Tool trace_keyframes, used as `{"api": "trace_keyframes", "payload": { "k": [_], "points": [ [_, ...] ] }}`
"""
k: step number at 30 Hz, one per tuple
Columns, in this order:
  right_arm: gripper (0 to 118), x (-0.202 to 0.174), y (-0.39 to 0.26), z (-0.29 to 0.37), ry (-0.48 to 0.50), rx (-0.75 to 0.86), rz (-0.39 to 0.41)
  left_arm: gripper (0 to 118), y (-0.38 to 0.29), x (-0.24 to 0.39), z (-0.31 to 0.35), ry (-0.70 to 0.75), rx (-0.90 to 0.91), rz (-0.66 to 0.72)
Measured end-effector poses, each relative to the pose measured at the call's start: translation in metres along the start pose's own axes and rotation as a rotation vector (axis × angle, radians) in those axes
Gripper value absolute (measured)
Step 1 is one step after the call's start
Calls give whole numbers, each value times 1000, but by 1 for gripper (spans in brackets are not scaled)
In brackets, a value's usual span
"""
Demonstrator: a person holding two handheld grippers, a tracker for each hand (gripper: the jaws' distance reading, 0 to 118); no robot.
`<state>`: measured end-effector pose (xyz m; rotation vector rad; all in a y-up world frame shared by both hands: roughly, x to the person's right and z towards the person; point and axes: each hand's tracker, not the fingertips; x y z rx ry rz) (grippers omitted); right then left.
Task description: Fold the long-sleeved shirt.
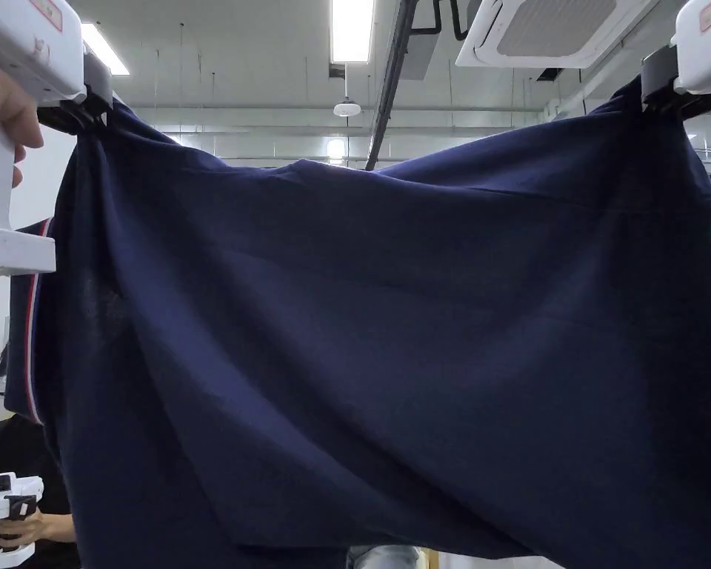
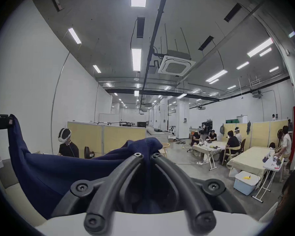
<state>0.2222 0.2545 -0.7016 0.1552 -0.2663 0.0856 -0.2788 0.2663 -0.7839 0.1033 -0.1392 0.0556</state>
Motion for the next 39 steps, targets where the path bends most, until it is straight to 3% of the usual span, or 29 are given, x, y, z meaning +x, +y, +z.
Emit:
{"api": "trace_keyframes", "payload": {
  "k": [17, 23, 32, 39],
  "points": [
    [4, -48, -42, -160, -22, 45, 40, 1, -46, 16, -188, 34, 52, -6],
    [4, -57, -77, -216, -34, 58, 12, 1, -79, 33, -224, 45, 127, -15],
    [4, -89, -219, -266, 4, 33, 1, 1, -236, 42, -304, 43, 77, 0],
    [4, -115, -388, -256, 51, -143, -17, 1, -417, 47, -293, 6, -115, 58]
  ]
}}
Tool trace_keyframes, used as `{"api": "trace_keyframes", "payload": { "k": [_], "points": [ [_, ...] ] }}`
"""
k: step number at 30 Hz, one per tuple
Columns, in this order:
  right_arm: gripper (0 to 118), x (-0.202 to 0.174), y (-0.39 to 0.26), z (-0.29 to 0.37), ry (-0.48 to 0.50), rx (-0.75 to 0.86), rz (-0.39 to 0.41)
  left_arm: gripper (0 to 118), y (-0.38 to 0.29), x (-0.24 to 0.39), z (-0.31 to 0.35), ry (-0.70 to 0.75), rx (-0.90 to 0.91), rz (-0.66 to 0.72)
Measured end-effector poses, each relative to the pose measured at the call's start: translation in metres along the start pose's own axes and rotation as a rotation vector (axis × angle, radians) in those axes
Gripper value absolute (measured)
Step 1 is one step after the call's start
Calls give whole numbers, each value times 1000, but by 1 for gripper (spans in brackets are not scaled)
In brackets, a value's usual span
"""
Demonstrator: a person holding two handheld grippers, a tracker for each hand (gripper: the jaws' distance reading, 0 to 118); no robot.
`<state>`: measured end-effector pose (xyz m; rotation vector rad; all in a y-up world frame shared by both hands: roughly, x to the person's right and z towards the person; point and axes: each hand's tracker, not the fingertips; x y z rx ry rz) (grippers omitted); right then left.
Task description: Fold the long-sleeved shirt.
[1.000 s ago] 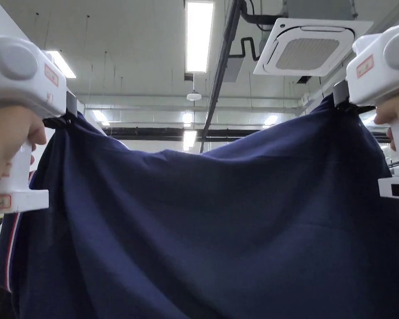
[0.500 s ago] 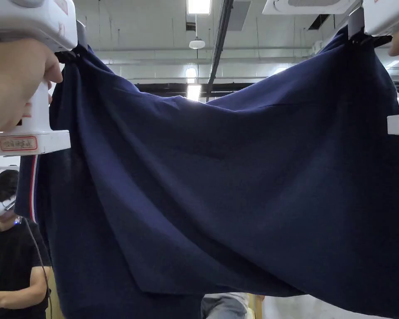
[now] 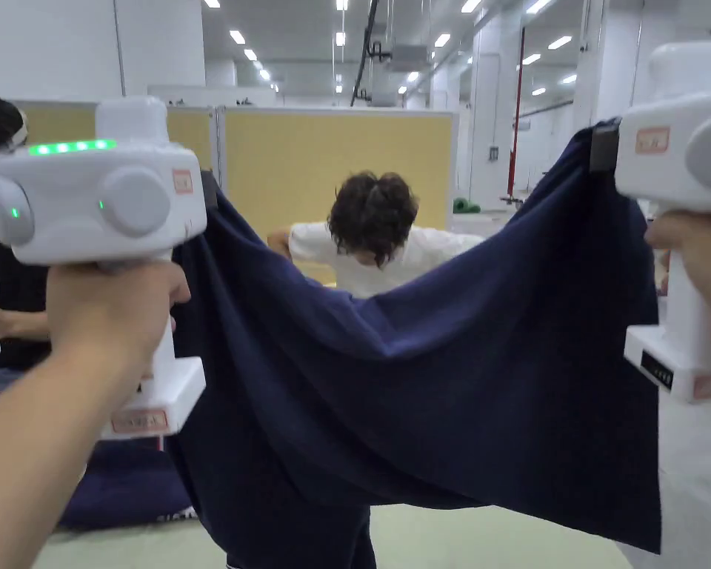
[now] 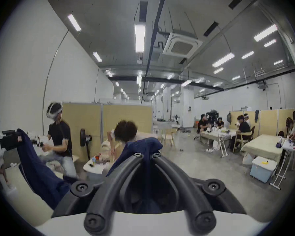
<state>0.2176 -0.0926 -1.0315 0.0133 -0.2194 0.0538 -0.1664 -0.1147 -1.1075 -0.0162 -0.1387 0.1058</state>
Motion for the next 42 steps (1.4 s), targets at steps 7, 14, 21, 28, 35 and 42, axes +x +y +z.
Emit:
{"api": "trace_keyframes", "payload": {
  "k": [7, 14, 21, 28, 35, 42],
  "points": [
    [4, -16, -202, 47, 53, -296, 6, 1, -185, -6, 62, -52, -254, -42],
    [4, 1, -354, 158, 31, -618, -175, 1, -320, -30, 171, -36, -516, -48],
    [4, 38, -397, 275, -18, -711, -321, 1, -361, -65, 284, -4, -598, 8],
    [4, 74, -408, 367, -37, -776, -332, 1, -375, -72, 409, 11, -716, -5],
    [4, 72, -426, 439, -13, -898, -182, 1, -403, -70, 484, -12, -857, -23],
    [4, 75, -443, 464, -22, -984, -187, 1, -406, -78, 508, -14, -862, -1]
  ]
}}
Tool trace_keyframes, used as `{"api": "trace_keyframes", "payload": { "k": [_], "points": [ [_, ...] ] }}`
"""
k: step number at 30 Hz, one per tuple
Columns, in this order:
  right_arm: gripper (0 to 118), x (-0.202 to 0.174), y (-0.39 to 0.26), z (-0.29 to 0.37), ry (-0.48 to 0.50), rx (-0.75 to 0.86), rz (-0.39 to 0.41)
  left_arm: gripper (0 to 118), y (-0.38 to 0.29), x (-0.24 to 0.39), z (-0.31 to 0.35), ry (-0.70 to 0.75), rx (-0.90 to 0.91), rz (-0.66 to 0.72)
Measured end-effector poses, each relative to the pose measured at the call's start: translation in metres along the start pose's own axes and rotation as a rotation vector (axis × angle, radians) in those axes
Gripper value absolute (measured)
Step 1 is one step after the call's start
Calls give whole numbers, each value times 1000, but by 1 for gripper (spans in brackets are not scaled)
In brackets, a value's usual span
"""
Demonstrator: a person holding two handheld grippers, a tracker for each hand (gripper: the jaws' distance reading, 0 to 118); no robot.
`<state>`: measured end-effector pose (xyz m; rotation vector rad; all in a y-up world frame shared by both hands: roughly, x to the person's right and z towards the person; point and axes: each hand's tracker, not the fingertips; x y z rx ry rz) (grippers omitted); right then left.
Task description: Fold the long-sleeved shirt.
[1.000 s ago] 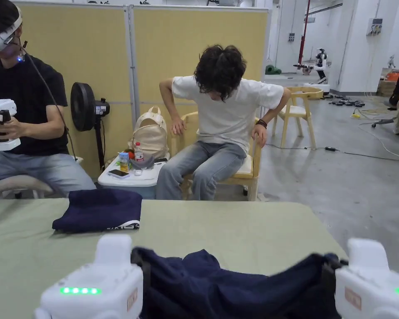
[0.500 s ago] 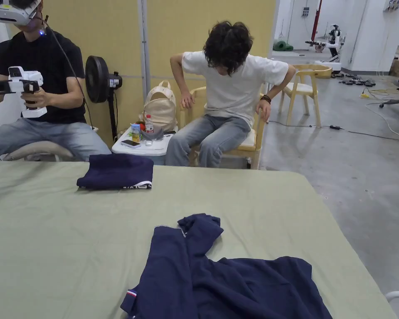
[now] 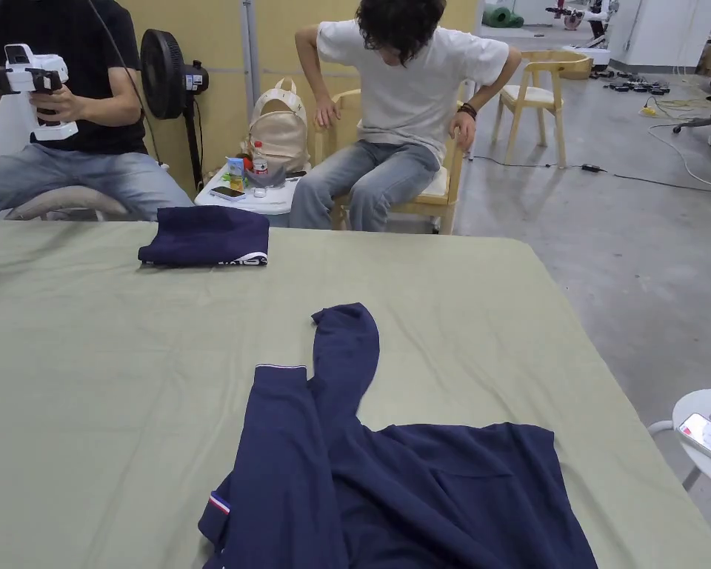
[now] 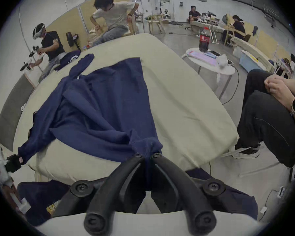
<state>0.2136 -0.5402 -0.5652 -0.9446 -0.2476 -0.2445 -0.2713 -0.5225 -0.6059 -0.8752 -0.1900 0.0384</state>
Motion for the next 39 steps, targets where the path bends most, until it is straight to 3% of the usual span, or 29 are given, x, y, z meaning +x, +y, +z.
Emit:
{"api": "trace_keyframes", "payload": {
  "k": [7, 12, 17, 21, 22, 23, 24, 25, 26, 30, 35, 38, 39],
  "points": [
    [4, 12, 14, 11, -15, 56, -2, 1, 34, -25, 28, -4, -11, 65],
    [4, 19, 27, 23, -27, 90, -8, 1, 44, -38, 25, 14, -6, 20],
    [4, 20, 19, 15, -69, 9, 45, 1, 19, -24, 16, 18, -97, -43],
    [6, 21, 6, 2, -43, -51, 65, 4, -5, -28, -8, 16, -126, -35],
    [13, 19, 4, 0, -43, -54, 75, 15, -12, -30, -14, 35, -118, -33],
    [32, 16, 5, 0, -42, -68, 95, 35, -14, -27, -14, 49, -119, -35],
    [81, 14, 5, 0, -42, -80, 104, 72, -14, -24, -12, 67, -142, -36],
    [110, 11, 6, 3, -47, -85, 112, 92, -14, -23, -9, 65, -160, -30],
    [118, 10, 6, 6, -42, -88, 122, 98, -13, -25, -4, 62, -150, -16],
    [116, -14, 25, 53, 93, 64, 141, 98, 13, -25, 46, 55, 38, 78],
    [117, -65, 63, 85, 149, 174, 218, 103, 74, -6, 78, -7, 206, 70],
    [116, -96, 63, 80, 164, 221, 202, 103, 84, 8, 59, 9, 206, 25],
    [114, -103, 59, 69, 161, 212, 196, 99, 83, 16, 51, 14, 185, 7]
  ]
}}
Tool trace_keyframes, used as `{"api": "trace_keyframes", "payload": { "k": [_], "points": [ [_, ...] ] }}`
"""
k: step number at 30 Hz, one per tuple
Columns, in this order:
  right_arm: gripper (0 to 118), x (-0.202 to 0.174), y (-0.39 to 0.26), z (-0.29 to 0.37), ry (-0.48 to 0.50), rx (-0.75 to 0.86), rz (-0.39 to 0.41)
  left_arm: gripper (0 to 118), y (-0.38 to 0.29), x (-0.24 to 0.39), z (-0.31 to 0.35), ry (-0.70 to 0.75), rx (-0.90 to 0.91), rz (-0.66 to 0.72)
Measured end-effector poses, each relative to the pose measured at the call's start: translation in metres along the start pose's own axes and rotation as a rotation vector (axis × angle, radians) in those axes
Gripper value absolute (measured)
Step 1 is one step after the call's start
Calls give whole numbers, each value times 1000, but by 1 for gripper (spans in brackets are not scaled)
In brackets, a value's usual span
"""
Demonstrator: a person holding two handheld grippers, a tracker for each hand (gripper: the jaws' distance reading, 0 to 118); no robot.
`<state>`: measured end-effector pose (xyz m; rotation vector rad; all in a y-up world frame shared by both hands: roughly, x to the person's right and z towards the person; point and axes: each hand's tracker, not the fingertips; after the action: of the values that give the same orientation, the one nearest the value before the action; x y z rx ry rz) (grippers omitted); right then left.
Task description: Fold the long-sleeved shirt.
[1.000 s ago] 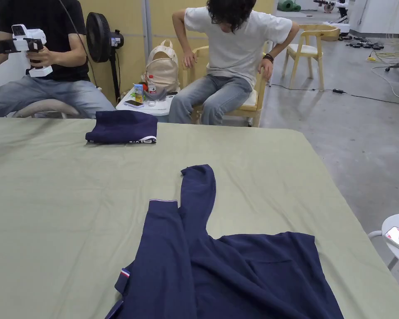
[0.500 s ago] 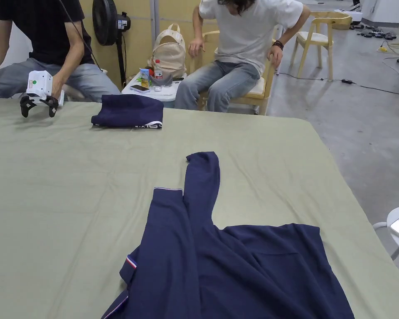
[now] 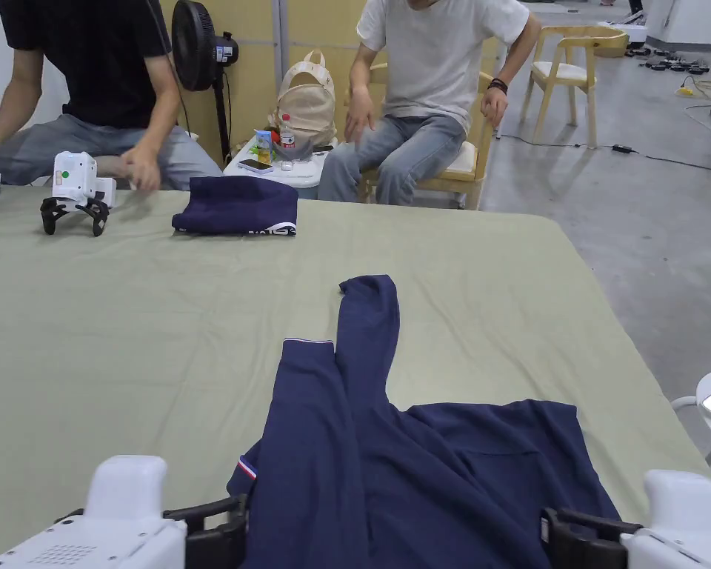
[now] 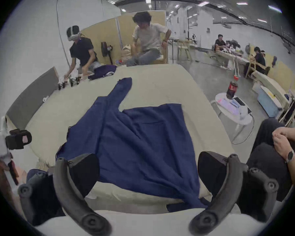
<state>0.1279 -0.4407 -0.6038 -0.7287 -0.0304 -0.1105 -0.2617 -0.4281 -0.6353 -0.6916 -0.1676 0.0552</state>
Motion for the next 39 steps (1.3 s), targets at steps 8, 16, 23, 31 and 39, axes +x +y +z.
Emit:
{"api": "trace_keyframes", "payload": {
  "k": [8, 16, 23, 31, 39],
  "points": [
    [1, -55, -67, -48, 137, -169, 92, 0, -50, 39, -35, -116, -200, 24],
    [1, -47, -37, -75, 132, -175, 61, 4, 34, 15, -123, -27, -137, 4],
    [1, -24, -2, -111, 117, -172, 32, 112, 140, -3, -307, 5, -125, -17],
    [1, -10, 22, -145, 118, -199, -7, 96, 149, -13, -449, 121, -327, 64],
    [1, -15, 25, -148, 80, -217, 64, 1, 141, 3, -426, 237, -194, -99]
  ]
}}
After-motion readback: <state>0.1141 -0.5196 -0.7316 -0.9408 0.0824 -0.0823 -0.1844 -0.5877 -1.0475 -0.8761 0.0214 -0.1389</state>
